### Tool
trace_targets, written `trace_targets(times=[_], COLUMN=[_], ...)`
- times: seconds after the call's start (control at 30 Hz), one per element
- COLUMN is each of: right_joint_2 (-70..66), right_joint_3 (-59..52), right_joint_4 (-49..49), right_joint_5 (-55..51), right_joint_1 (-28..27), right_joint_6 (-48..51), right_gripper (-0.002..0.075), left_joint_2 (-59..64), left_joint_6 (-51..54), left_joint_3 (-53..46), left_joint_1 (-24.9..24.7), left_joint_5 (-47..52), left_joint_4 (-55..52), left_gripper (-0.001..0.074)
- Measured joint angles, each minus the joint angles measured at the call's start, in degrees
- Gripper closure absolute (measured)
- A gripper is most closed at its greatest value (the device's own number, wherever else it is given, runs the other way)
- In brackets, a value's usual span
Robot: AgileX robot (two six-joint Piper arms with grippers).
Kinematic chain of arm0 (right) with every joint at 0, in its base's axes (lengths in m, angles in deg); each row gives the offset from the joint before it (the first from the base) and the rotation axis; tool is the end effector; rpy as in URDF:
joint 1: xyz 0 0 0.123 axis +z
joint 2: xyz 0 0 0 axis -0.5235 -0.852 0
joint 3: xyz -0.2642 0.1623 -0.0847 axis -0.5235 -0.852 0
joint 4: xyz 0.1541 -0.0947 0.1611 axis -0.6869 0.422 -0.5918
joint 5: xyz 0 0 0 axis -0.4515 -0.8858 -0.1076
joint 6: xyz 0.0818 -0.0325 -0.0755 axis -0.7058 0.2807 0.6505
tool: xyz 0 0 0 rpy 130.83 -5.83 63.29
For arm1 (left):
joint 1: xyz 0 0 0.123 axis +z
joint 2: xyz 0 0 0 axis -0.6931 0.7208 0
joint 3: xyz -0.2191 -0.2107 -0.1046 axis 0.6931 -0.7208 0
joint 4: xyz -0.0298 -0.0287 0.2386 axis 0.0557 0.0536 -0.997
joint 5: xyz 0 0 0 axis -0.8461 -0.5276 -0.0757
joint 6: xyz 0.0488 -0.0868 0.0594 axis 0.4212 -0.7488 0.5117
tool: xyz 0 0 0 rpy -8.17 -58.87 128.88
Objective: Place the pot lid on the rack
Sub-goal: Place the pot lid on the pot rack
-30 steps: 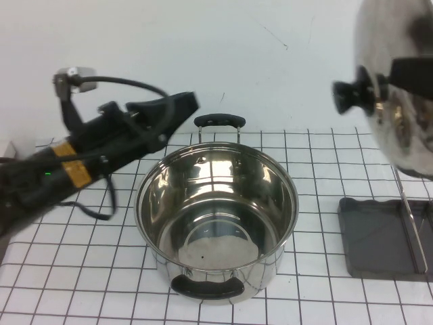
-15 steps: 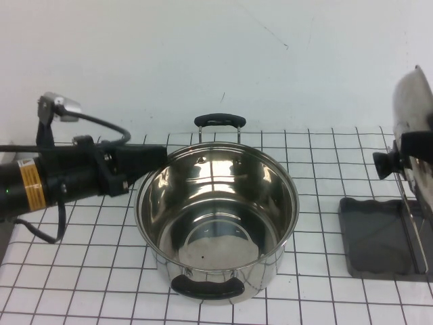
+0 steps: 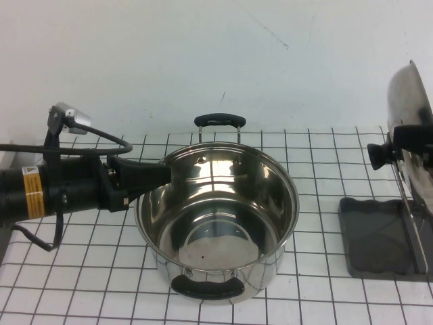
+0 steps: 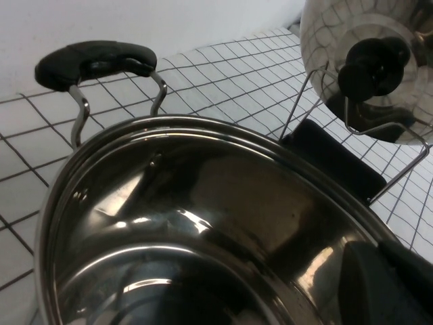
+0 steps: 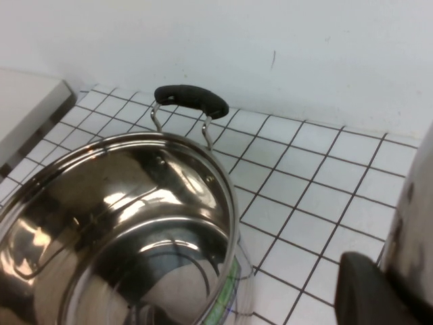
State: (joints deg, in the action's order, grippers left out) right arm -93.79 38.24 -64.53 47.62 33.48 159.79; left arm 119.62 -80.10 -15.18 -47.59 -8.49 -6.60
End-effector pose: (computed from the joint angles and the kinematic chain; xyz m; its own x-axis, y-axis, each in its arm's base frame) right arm 0.2583 0.0635 0.3302 -0.4831 -0.0244 -0.8752 -0.4466 0.8667 0.2223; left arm 0.2916 -0.1252 0.2779 -0.5215 0.0096 -0.8532 0.8002 0.3527 -0.4851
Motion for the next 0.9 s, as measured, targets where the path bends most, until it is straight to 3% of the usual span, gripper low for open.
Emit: trace_targets(times=[0.3,0.57,0.9], right_joint_2=[-0.10,-0.10,2.29], right_joint_3=[0.00,0.00,0.00], right_joint_4=[0.00,0.11,1.02], right_joint_5=[-1.02,-0.69,-1.56], right_joint_1=[0.00,0.00,-2.86], right_joint_6=[0.09,0.09,-0.44], right_gripper=[0.0667,0.0479,0.0441], left_joint_2=[0.00,0.00,0.00], left_joint_6=[-0.25,-0.47,-0.67], left_joint_3=[0.00,0.00,0.00], left_joint_1=[0.00,0.00,0.00], left_joint_5=[0.02,0.02,-0.02], left_joint_4=[-0.69,-2.42,-4.06], left_gripper=[0.0737,0.0737,0.0737])
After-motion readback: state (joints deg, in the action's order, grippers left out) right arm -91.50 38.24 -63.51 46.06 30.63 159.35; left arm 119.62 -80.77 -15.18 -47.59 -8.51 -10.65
